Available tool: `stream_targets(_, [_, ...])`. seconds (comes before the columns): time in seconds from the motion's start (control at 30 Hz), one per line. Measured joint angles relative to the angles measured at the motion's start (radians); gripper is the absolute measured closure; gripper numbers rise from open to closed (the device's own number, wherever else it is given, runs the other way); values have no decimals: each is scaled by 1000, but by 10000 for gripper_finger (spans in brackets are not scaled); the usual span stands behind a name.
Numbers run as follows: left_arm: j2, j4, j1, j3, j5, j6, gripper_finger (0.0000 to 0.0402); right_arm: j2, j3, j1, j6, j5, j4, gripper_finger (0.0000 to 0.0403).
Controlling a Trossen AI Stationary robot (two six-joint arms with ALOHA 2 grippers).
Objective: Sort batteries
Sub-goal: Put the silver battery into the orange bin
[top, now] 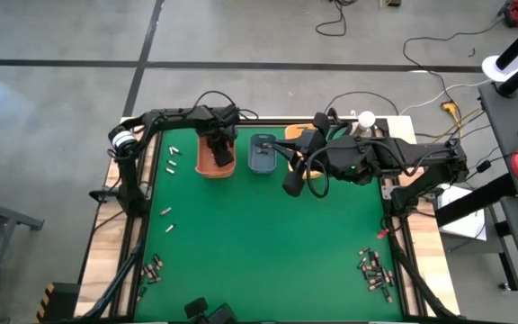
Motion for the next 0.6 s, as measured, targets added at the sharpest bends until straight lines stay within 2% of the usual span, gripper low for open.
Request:
stream_targets(0.27, [0, -1, 0, 0, -2, 7, 350, 0, 0, 0, -1, 0, 0, 364])
stream_targets(0.37, [-6, -27, 0, 13, -43, 7, 350, 0, 0, 0, -1, 0, 2, 364])
stream_targets(0.6, [-108, -114, 0, 74, -65, -3, 349, -3, 0, 0, -20, 0, 9, 364])
